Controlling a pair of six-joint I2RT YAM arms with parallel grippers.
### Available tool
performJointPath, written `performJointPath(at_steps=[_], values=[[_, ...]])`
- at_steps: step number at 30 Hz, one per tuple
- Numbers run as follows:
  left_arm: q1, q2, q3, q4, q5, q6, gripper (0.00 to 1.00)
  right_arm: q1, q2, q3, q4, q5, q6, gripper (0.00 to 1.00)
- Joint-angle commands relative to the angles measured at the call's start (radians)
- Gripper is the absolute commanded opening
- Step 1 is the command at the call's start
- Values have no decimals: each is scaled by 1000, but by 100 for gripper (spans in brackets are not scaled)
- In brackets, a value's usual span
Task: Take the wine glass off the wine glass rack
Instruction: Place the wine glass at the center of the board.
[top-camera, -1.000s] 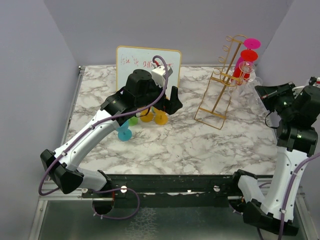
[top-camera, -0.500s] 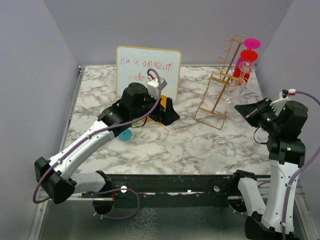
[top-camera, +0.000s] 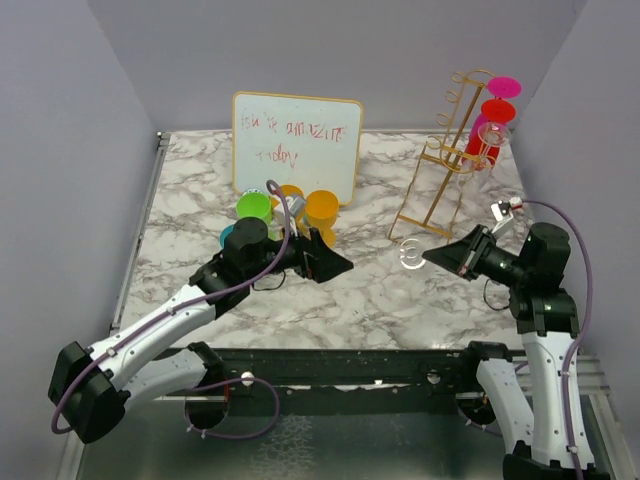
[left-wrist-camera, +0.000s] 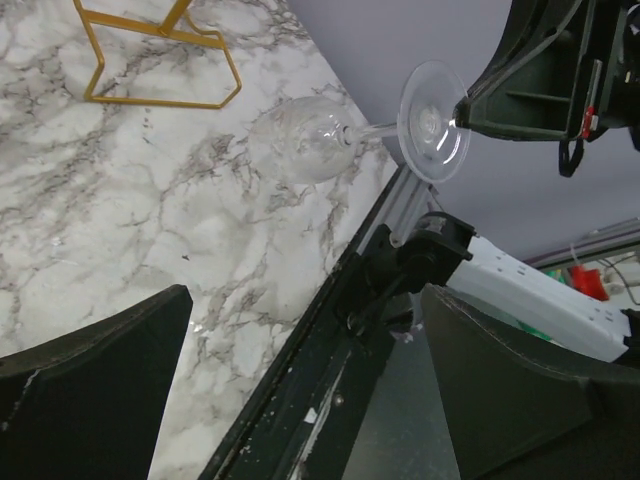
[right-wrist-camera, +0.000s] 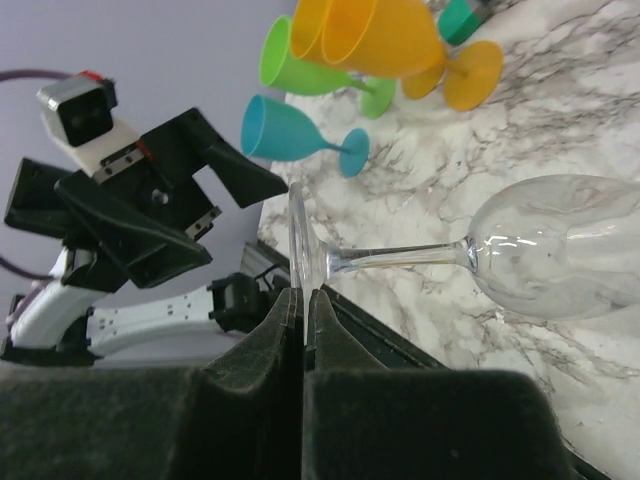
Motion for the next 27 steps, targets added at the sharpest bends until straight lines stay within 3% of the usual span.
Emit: performJointPath(at_steps=[1,8,19,24,27], values=[[-13,-21,-50,191,57,-131,99,31,-22,-30,110,-143,-16,0],[-61,73,22,215,131,-157,89,58,-22,-46,145,-213,-22,0],[-186,267,148,295,112,-129,70,77,-26,-46,140,-247,-64,0],[-187,266,149,297,84,-115,59,80,-22,-43,161,-273,-56,1],[-188,271,149,298,85,-119,57,82,-27,-57,201,-294,-35,0]])
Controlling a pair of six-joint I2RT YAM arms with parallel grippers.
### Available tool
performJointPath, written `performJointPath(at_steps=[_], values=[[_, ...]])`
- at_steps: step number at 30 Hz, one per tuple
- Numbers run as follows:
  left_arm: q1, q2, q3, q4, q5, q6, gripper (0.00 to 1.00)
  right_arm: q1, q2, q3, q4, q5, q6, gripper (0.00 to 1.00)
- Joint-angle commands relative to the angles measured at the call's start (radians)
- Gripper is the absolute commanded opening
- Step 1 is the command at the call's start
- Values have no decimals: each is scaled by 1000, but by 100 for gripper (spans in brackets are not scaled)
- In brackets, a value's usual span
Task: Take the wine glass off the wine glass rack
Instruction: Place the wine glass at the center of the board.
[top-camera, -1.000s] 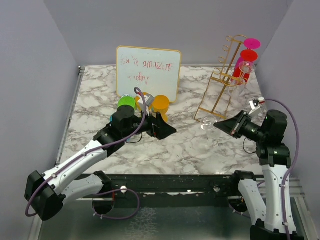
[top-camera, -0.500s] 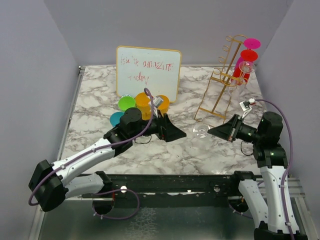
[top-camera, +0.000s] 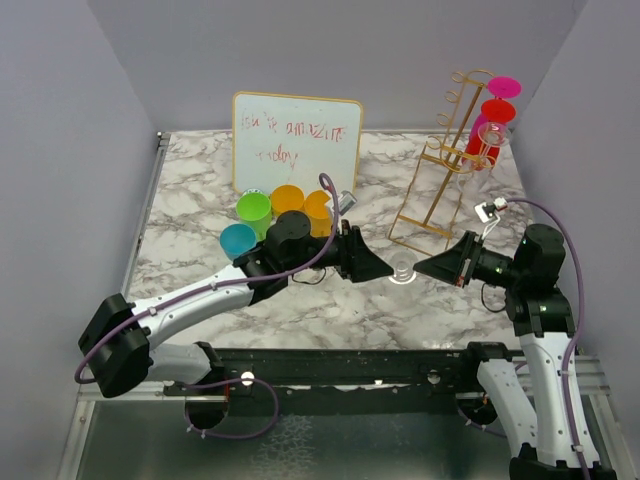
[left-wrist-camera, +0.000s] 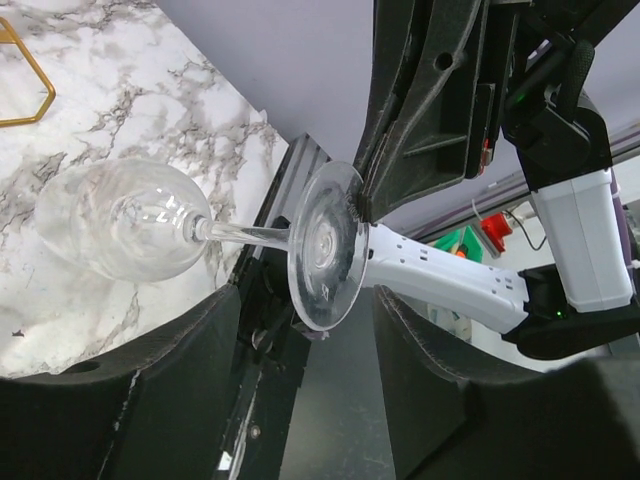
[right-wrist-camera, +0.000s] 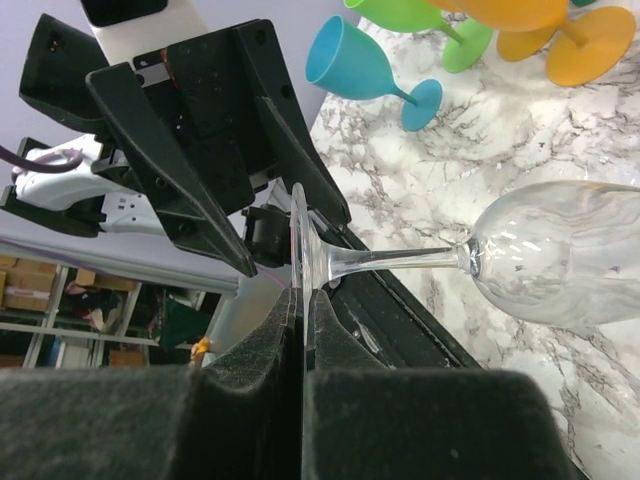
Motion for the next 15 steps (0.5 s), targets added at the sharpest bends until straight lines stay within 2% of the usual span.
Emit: performJointPath(at_steps=[1,3,9,15], values=[[-7,-3,21,32,2,16,56,11,-9,6,82,-72,8,1],[-8,5,22,34,5,18,55,11,-7,8,78,-72,3,0],[-16,19,34,45,8,16,42,16,-2,7,72,-77,-6,0],[-19,33,44,60,22,4,36,19,-4,-4,73,-81,-3,0]])
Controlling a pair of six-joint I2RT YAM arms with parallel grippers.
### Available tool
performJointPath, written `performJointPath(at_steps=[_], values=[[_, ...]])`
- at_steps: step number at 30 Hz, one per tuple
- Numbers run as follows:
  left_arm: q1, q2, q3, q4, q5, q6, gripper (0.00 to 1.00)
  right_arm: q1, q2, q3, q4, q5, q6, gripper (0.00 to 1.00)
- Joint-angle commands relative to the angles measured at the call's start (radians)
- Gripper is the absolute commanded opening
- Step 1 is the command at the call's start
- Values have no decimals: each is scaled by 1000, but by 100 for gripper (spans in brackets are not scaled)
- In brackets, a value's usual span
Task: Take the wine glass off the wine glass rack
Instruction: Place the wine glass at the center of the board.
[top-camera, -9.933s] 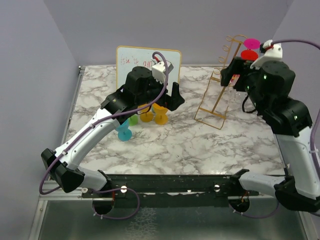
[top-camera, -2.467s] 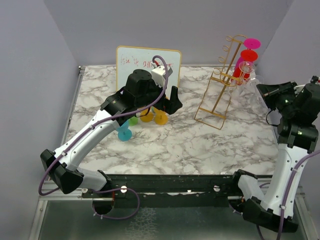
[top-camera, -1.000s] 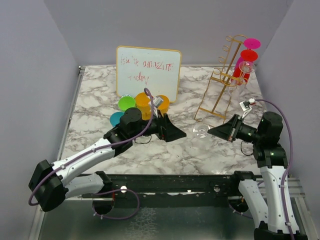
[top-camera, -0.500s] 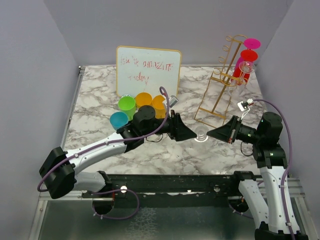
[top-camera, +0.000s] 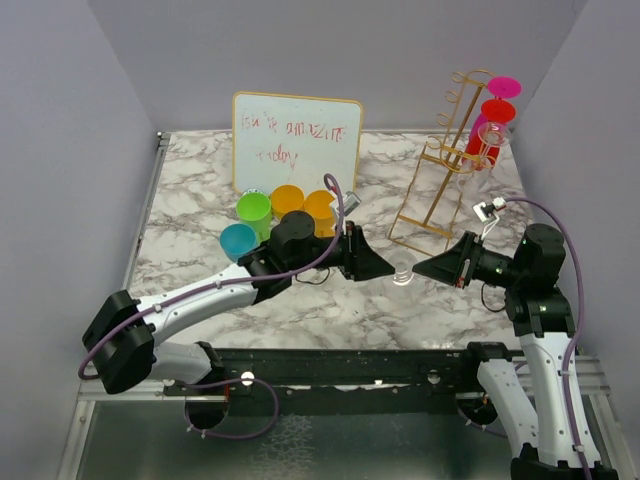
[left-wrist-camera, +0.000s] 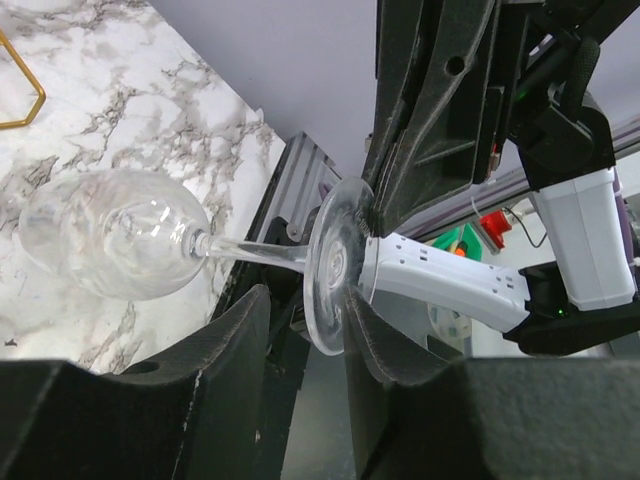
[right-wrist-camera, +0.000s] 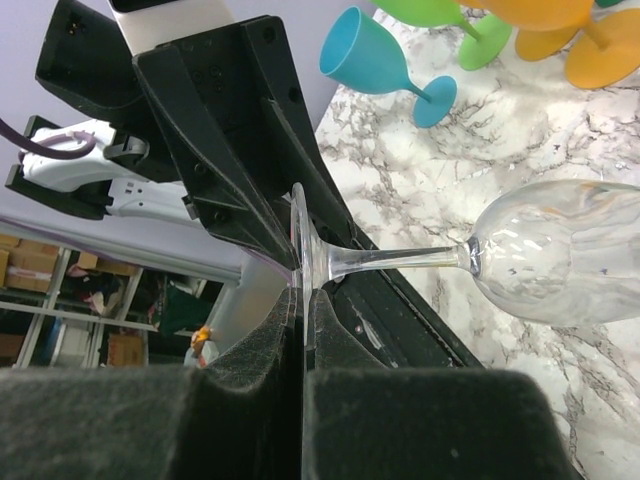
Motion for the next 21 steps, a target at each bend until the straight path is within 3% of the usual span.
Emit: performJointPath(at_steps=[1,10,21], values=[[-6,9,39,44,19,1,35,8,-4,-4,43,-49,-2,1],[-8,11,37,46,21,1,11,10,2,-11,37,-41,-10,0],[-7,35,47,47,52,7,0,11,34,10,-19,-4,-69,1]])
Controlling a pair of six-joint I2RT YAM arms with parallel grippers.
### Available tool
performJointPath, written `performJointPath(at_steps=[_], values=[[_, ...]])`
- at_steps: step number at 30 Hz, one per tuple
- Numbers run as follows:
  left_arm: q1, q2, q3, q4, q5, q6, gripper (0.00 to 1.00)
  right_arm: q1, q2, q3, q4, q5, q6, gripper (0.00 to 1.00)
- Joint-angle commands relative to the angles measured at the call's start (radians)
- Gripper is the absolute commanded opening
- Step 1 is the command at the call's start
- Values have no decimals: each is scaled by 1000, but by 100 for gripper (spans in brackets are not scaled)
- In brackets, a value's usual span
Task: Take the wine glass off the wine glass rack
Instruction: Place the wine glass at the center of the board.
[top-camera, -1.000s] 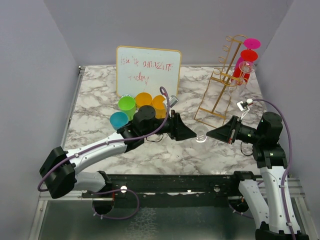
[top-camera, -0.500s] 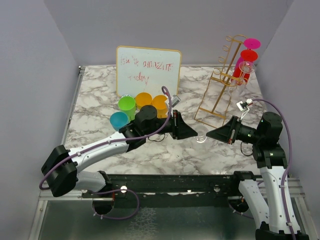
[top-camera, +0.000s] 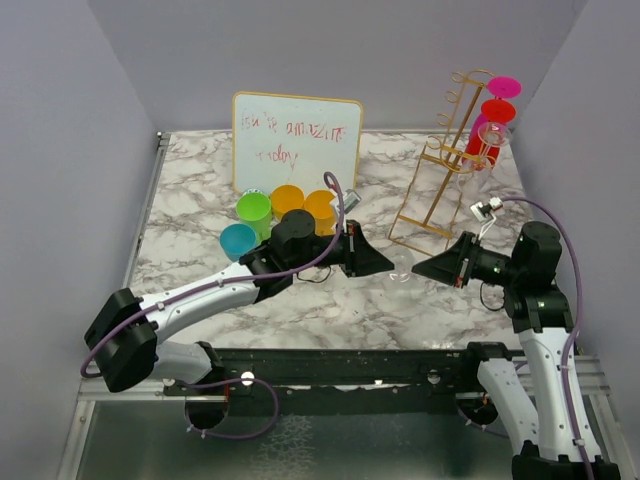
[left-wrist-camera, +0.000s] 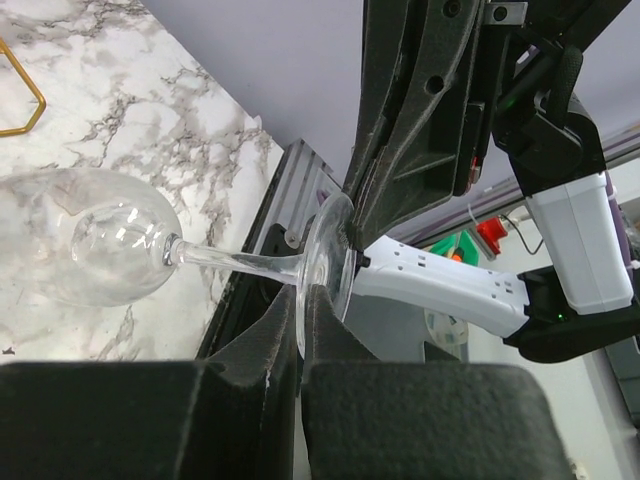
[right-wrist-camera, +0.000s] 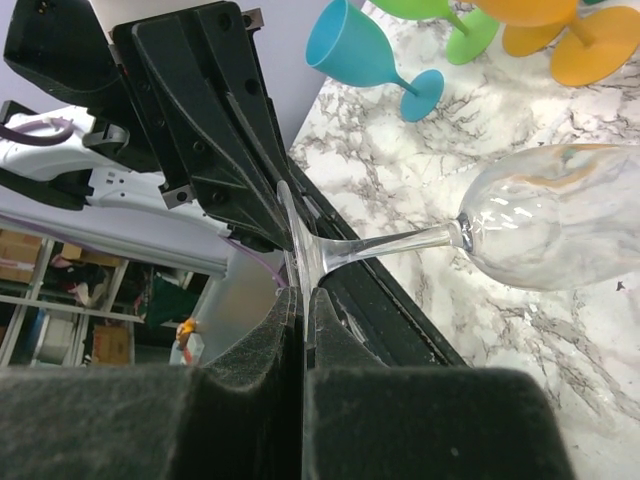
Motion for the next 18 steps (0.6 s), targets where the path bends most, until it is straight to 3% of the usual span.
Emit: performJointPath(at_steps=[1,5,12,15,18], values=[[-9,18,32,23,49,25,0,9,18,20,-12,4,-26,2],[-9,7,20,23,44,40,0,9,27,35,-37,9,-52,15],[-9,-17,-2,23,30,58,0,9,31,46,-25,-11,-46,49],[-9,-29,-6,23,22,66,0,9,36,54,-36,-14,-62,52],[-9,-30,0,23,32,67,0,11,41,40,-13,-42,-49,46]])
